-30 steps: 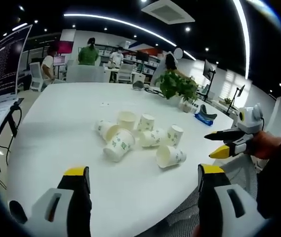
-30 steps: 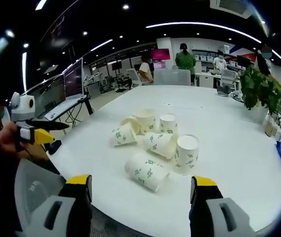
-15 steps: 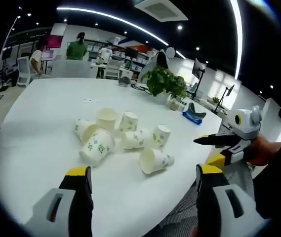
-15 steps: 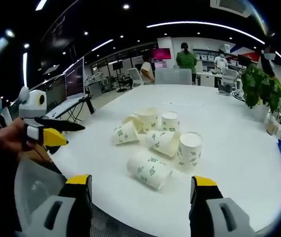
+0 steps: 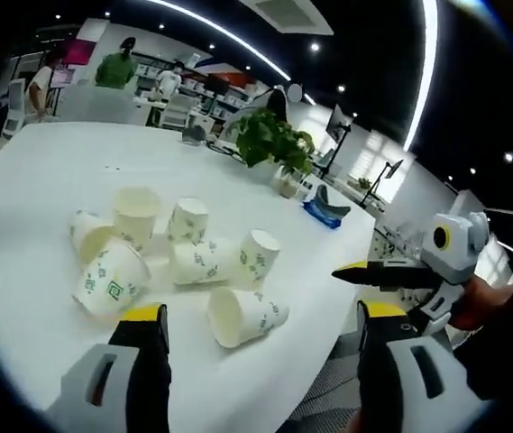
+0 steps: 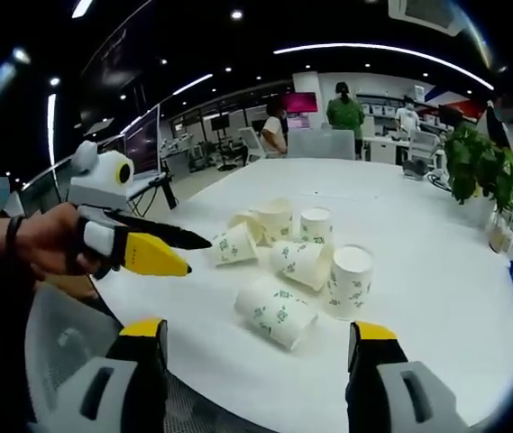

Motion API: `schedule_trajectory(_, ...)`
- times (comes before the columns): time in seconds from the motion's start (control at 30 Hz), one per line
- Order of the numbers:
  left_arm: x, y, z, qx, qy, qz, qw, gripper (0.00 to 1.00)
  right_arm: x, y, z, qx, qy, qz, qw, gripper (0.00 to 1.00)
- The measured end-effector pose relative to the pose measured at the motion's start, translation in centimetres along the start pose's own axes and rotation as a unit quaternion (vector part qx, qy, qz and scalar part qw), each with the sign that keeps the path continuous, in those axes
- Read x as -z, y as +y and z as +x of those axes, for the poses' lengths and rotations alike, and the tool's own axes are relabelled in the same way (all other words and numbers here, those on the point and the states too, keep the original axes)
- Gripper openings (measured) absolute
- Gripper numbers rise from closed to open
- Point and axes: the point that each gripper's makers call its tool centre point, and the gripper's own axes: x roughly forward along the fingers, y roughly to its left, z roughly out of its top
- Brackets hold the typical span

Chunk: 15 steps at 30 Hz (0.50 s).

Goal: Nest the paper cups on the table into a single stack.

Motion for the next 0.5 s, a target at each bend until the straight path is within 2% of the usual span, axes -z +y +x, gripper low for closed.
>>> schedule_trajectory(0.1,0.6,-0.4,0.9,0.010,0.013,-0.006,0.9998,0.84,0.1,0.0,0.0,0.000,0.001,-0.002,1.0000,0.83)
schedule_trajectory(0.27,2.2,0.4,3.4,0.024,0.045,-0.003,0.9987,0.82,0.0,0.1,0.0,-0.002,-0.001,-0.006,1.0000,0.83)
schedule_trajectory(0.5,3.8,0.0,5.6,0.034,0.078,-0.027,0.9960,0.78,0.0,0.0,0.1,-0.002,-0.005,-0.007,1.0000,0.84)
